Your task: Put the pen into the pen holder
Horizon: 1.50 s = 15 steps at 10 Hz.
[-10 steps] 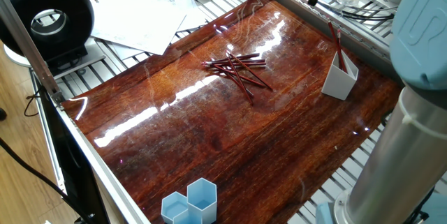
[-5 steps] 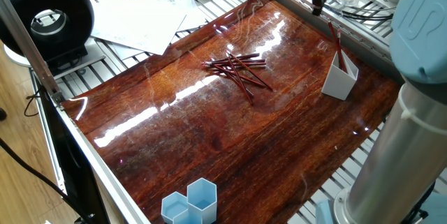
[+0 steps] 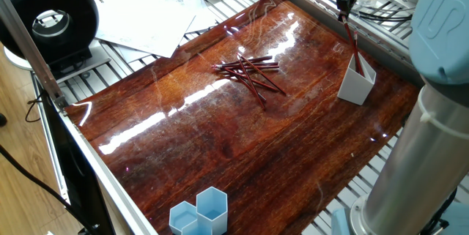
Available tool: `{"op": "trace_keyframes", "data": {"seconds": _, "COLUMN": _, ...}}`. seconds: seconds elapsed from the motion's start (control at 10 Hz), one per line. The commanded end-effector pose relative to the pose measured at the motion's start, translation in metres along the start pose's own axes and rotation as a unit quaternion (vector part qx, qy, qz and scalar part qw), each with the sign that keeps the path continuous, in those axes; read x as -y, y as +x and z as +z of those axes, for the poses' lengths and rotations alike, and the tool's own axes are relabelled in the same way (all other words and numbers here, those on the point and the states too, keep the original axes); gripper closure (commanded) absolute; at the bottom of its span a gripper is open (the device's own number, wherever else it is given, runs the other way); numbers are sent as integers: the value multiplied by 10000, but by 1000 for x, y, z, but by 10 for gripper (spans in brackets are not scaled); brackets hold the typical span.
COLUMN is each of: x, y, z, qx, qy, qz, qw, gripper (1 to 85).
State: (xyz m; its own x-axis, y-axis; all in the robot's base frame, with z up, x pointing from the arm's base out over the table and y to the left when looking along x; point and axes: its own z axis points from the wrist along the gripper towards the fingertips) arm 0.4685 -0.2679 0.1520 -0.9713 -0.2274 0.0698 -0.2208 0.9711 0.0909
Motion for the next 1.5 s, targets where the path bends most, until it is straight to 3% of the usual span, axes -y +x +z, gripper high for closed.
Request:
{"op": "trace_keyframes", "data": {"seconds": 0.0, "x": -8, "y": 12, "z": -9, "qx": -108, "qy": -69, "qz": 102, "qw": 9999, "gripper": 847}}
{"op": "trace_keyframes", "data": {"seconds": 0.4, "x": 1, "y": -1, "z": -11, "qx": 152, "qy": 56, "qz": -194, "qw": 9997, "gripper": 847}}
{"op": "trace_keyframes", "data": {"seconds": 0.6, "x": 0, "y": -15, "z": -12, "qx": 356, "qy": 31, "qz": -292, "qw": 9989, "gripper": 847}}
{"op": "trace_keyframes", "data": {"seconds": 0.9, "x": -15, "y": -26, "z": -12, "qx": 502, "qy": -139, "qz": -262, "qw": 9983, "gripper": 847}}
{"op": "trace_keyframes", "data": {"seconds": 1.2, "x": -19, "y": -19, "z": -9, "qx": 376, "qy": -170, "qz": -280, "qw": 9988, "gripper": 847}}
{"op": "trace_keyframes", "data": {"seconds": 1.4, "x": -23, "y": -2, "z": -12, "qx": 129, "qy": -234, "qz": -192, "qw": 9995, "gripper": 847}}
